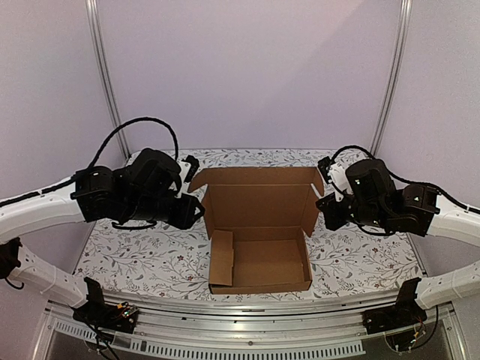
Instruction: Fold the paper box
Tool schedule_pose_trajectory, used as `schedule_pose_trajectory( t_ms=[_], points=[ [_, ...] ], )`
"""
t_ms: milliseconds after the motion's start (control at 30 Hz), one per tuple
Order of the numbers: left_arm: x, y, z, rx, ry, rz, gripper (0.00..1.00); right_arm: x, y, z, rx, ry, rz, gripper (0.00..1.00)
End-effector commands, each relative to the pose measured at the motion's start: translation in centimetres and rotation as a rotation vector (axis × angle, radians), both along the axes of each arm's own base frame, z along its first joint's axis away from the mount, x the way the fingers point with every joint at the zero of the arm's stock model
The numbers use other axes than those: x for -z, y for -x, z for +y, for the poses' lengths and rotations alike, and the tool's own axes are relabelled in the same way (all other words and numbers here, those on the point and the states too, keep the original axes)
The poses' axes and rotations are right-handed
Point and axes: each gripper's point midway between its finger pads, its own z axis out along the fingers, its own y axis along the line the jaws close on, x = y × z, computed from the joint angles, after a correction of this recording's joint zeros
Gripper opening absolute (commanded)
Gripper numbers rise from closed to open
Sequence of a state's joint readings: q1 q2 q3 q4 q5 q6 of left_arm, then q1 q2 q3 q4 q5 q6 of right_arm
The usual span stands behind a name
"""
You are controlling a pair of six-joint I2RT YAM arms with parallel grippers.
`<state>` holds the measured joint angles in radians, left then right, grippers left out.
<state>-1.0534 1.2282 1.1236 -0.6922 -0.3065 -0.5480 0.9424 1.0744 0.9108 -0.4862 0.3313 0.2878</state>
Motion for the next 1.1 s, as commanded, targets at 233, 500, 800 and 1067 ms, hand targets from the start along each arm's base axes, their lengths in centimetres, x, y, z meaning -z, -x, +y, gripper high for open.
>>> schedule_pose_trajectory(
  t_ms=[233, 500, 800, 1067],
  points=[
    [2.2, -1.5, -1.6, 0.01, -0.066, -0.024, 0.24, -1.1, 0.2, 0.6, 0.002, -0.035, -0.01, 0.0],
    [1.3, -2.6, -2.1, 0.0, -0.064, -0.084, 0.05, -0.9, 0.2, 1.4, -0.004, -0.047, 0.001, 0.0],
    [3.3, -2.1, -2.8, 0.028, -0.087, -0.057, 0.0, -1.2, 0.7, 3.3, 0.019, -0.114, 0.013, 0.0],
    [4.0, -1.2, -3.3, 0.04, -0.037, -0.021, 0.0, -0.9, 0.8, 4.3, 0.058, -0.132, 0.01, 0.0]
  ],
)
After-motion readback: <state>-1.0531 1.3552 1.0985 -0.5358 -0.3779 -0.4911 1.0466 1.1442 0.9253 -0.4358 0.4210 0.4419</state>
